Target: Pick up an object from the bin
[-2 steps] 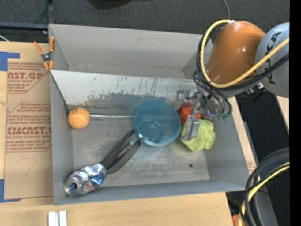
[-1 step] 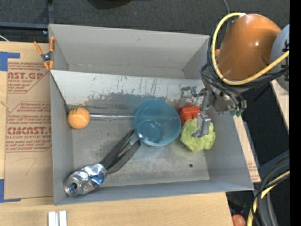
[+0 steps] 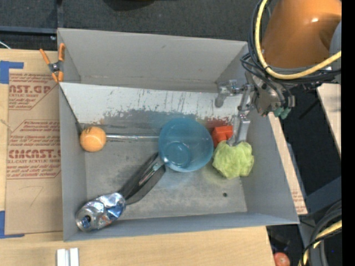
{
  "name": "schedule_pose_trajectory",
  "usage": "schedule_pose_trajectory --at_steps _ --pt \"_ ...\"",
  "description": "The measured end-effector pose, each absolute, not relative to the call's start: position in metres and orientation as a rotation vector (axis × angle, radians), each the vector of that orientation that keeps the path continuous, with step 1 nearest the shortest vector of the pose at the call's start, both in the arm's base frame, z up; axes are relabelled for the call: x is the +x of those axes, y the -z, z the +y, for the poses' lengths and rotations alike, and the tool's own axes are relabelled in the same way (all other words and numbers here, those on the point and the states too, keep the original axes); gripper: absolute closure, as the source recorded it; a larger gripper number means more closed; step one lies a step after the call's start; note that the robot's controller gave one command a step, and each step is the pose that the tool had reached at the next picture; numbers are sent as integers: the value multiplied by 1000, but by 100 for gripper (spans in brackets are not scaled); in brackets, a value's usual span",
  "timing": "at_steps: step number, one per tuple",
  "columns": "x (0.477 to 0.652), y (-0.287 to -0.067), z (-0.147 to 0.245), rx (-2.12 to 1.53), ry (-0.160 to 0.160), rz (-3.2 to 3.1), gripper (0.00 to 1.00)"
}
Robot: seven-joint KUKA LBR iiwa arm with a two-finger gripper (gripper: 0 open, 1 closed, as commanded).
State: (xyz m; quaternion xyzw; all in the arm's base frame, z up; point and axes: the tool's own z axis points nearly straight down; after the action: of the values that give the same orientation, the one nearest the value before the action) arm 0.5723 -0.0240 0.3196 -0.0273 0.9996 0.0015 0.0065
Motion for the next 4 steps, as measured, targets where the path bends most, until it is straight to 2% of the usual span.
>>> schedule_pose_trajectory --at_steps 1,2,3,4 --pt "557 -202 10 -297 8 3108 0" --pt "572 -259 29 -55 -4 3115 0" --pt "570 -243 29 -69 -2 3108 0" --pt "588 -336 43 -151 -2 3092 0"
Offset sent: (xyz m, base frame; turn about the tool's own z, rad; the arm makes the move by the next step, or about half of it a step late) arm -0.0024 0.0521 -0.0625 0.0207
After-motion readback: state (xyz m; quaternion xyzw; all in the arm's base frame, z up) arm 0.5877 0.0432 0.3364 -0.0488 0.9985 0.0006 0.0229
